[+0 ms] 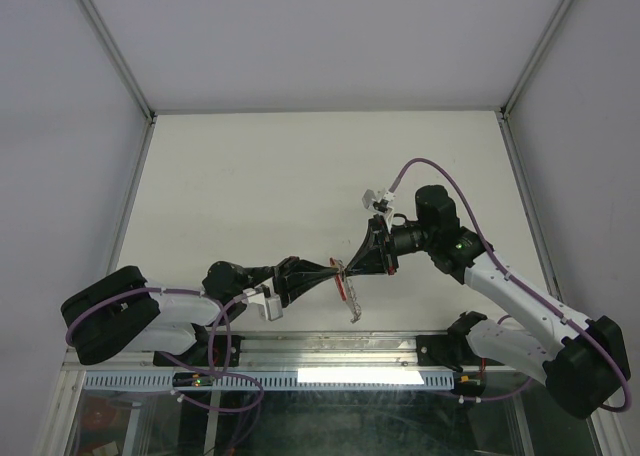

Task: Put the keys on the keyring

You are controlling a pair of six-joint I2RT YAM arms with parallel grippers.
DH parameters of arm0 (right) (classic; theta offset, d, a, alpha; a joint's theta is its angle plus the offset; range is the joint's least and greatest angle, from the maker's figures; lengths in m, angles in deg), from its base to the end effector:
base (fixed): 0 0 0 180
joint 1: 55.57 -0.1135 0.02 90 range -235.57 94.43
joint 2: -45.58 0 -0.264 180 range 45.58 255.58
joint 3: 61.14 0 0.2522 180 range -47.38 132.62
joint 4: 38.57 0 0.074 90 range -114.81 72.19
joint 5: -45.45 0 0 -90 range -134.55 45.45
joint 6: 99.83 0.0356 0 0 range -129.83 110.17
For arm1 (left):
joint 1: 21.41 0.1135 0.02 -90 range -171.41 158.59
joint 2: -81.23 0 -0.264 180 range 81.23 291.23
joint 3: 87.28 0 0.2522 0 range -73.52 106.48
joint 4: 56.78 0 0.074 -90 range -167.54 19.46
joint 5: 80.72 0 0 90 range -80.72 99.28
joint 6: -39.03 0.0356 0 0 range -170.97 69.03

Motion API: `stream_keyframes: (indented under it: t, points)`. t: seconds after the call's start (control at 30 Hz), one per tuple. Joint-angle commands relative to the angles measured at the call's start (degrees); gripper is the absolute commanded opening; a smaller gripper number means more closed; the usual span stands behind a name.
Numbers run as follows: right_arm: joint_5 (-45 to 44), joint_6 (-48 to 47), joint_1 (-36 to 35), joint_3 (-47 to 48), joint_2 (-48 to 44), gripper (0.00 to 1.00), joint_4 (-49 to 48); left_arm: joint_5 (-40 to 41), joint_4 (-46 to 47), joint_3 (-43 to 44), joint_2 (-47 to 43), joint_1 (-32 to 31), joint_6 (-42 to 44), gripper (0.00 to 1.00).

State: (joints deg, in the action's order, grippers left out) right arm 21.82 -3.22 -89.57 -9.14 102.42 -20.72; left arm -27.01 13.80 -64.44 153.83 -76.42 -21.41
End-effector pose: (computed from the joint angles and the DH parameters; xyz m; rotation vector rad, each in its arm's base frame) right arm 0.1545 0.1435 0.2792 -1.2344 1.6248 1.5797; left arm 0.0974 -0.1759 0.2094 1.2196 0.5001 -0.7609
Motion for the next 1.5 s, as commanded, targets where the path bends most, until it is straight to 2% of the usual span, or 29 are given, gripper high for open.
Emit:
stream_keyframes:
  t: [0.0, 1.47]
  points:
    - [-0.60, 0.86, -0.28, 2.65, -0.88, 0.00, -3.86, -2.38, 14.94, 1.30, 0.07, 0.42, -1.51, 0.00]
    - [-5.62, 0.94, 1.80, 3.14, -6.16, 0.00, -5.89, -6.51, 6.34, 2.42, -1.88, 0.44, -0.51, 0.00]
